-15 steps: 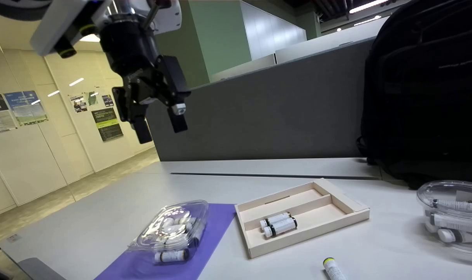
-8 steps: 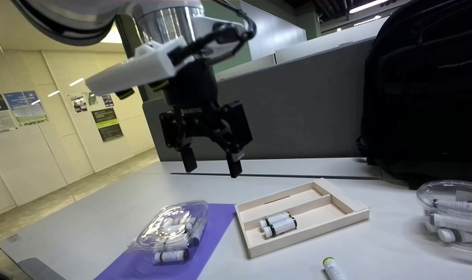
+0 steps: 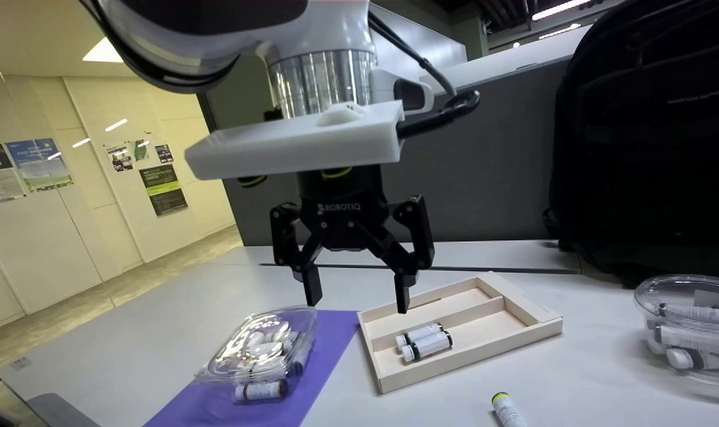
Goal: Pick up the brown bottle with a white label from the kitchen counter and put it on the top part of the tray
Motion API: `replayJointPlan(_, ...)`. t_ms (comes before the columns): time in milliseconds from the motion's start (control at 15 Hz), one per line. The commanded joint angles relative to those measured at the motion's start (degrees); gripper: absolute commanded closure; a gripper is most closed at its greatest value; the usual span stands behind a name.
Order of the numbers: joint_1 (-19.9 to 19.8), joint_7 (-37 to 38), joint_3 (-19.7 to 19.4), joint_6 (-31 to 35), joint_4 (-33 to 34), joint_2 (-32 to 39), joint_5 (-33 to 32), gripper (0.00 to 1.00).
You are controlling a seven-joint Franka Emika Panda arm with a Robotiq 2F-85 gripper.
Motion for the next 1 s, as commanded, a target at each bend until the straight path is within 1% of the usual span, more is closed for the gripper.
replayJointPlan(0,-2.64,2.81,2.48,5.25,-0.89,0.66,-2.63,0.0)
replayJointPlan(67,-3.4,2.77,2.53,6.66,-0.22,2.44,-3.93,0.0)
replayJointPlan(133,-4.39,3.92,2.6,9.91,0.13,4.46,-6.16,0.0)
replayJointPlan(267,-5.89,1.28,1.94,16.47,1.01,8.99,-7.99,0.0)
replayJointPlan(333,-6.78,0.73,1.87,18.37,1.91,11.57,-8.81,0.0)
replayJointPlan(467,-8.77,-1.62,2.42,21.13,3.6,16.35,-8.02,0.0)
replayJointPlan(600,-11.24,-4.42,3.87,22.41,5.88,20.99,-6.89,0.0)
replayJointPlan(667,-12.89,-6.27,5.26,22.44,7.55,23.43,-5.8,0.0)
replayJointPlan(933,-20.67,-14.02,12.56,19.28,15.3,30.39,-0.66,0.0)
